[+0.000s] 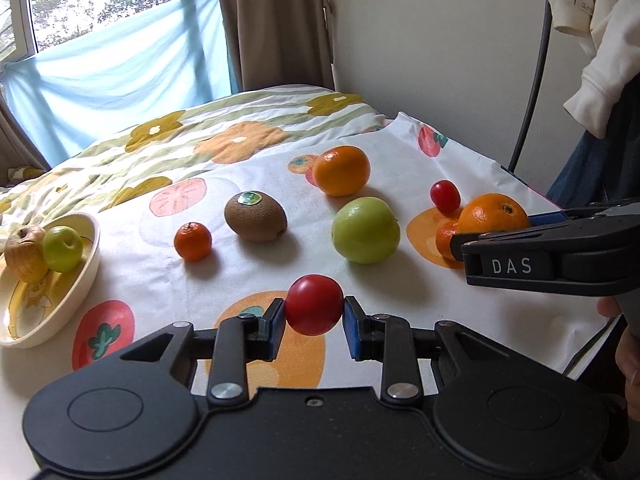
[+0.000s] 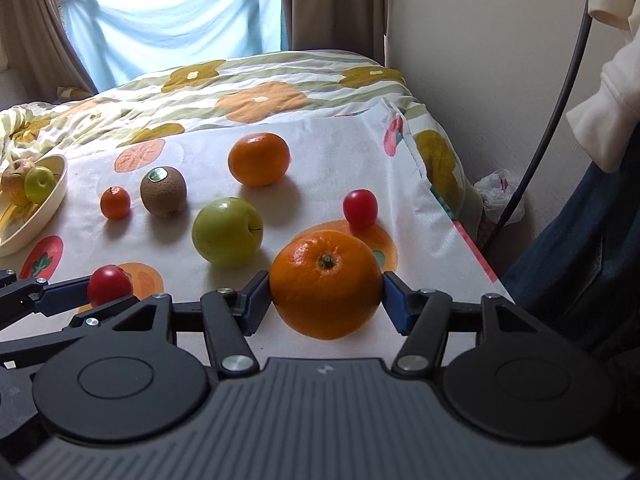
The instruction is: Organize fruits
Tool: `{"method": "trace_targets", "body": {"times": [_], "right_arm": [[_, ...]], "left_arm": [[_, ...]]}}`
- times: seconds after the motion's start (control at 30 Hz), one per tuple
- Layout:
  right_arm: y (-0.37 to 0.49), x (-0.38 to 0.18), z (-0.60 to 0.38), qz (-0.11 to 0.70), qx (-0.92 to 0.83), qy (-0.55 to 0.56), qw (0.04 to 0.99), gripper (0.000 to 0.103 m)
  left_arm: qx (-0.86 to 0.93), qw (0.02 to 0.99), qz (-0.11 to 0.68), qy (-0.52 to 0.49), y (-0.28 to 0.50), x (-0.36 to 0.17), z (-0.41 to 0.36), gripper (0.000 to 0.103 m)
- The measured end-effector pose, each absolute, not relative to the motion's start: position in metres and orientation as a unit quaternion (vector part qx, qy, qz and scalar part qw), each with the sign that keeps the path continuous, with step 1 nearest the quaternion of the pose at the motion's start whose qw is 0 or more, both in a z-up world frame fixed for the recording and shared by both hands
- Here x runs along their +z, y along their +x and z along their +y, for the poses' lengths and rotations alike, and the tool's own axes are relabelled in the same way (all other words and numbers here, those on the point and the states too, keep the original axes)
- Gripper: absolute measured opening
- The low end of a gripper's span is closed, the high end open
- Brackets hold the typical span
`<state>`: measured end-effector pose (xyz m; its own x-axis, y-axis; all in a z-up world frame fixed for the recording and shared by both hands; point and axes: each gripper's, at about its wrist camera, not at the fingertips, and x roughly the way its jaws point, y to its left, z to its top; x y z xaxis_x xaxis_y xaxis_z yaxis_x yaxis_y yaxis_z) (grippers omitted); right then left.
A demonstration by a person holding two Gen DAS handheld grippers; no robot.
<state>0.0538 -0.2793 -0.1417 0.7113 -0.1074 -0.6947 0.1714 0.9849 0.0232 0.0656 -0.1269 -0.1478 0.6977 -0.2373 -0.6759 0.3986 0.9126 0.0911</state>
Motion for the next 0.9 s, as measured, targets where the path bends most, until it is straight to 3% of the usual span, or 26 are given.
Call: {"method": "trace_targets", "body": {"times": [0.9], "right_arm": [[0.091,-0.065,-0.134,0.342,0.085,0.011,0.936,0.074]], "left_arm": [[-0.024,0.947,0.314,0.068,0.067,-0.071,0.019,0.034]]}}
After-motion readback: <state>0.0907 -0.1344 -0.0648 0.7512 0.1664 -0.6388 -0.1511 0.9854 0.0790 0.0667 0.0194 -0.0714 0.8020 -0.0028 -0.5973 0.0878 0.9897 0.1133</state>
